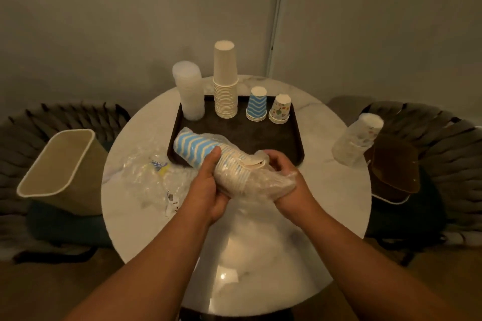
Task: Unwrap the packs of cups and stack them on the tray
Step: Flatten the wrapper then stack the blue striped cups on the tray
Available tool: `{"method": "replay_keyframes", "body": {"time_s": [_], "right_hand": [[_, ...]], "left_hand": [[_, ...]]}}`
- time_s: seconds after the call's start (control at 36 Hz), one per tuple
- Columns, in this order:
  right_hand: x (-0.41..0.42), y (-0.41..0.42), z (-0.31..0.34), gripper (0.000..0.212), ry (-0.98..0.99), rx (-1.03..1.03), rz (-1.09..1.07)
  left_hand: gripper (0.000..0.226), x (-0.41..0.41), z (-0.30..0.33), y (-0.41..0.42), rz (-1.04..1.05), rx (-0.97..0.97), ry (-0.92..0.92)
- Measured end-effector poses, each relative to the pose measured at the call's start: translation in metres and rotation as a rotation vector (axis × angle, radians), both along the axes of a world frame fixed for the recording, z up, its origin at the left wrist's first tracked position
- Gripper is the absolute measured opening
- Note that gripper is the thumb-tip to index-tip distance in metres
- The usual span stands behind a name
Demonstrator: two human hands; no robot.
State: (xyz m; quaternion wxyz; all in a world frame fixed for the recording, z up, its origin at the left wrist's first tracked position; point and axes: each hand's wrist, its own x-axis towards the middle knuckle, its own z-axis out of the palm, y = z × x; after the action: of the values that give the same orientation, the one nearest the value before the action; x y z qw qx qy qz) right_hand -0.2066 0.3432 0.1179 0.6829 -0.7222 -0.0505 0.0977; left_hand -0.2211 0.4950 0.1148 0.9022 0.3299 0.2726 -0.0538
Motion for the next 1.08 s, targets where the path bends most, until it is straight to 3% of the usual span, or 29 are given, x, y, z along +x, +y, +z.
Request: {"method": "replay_keyframes", "body": {"time_s": [0.08,0.17,0.25,0.36,0.44,0.5,0.56,0.64,0.72,0.78,0.89,0.97,1.08], "right_hand": [[0.006,-0.005,0.001,0.036,-0.022,0.014,0.025],[0.01,-0.022,0.006,0.011,-0.058,0.055,-0.022],[0.017,-0.042,0.009,0.027,-0.173,-0.042,-0.158],[0.022,-0.056,0.014,0.022,-0.222,-0.077,-0.369],[0.015,-0.04,0.024,0.012,-0.253,-0.195,-0.151],[0.005,-0.019,0.028,0.025,-0.27,-0.368,0.052],[0.002,-0.001,0.031,0.046,-0.34,-0.451,0.117],[0.006,0.016,0.032,0.05,-0.368,-0.49,0.171],[0.004,0.021,0.03,0.052,-0.25,-0.682,0.325],[0.002,0.022,0.026,0.047,-0.12,-0.573,0.276],[0.0,0.02,0.016,0.015,-0.07,-0.126,0.071],[-0.002,0.009,0.013,0.005,0.031,0.04,0.049],[0.005,-0.003,0.008,0.029,0.195,0.062,-0.069]], "left_hand": [[0.058,-0.003,0.004,-0.023,-0.049,0.03,0.011],[0.052,0.0,0.003,-0.031,-0.029,0.059,0.052],[0.053,0.009,0.002,-0.023,0.028,0.022,0.086],[0.043,0.016,0.001,-0.01,0.065,-0.023,0.077],[0.041,0.021,0.002,-0.005,0.054,-0.043,0.095],[0.04,0.022,0.003,-0.008,0.011,-0.038,0.102],[0.04,0.022,0.005,-0.011,-0.036,-0.035,0.092],[0.04,0.023,0.005,-0.005,-0.064,-0.021,0.095],[0.042,0.025,0.007,0.003,-0.084,0.015,0.118],[0.04,0.025,0.01,0.007,-0.078,0.007,0.113],[0.039,0.03,0.019,0.02,0.009,-0.085,0.081],[0.039,0.035,0.022,0.034,0.087,-0.066,0.107],[0.04,0.035,0.03,0.037,0.097,-0.072,0.062]]}}
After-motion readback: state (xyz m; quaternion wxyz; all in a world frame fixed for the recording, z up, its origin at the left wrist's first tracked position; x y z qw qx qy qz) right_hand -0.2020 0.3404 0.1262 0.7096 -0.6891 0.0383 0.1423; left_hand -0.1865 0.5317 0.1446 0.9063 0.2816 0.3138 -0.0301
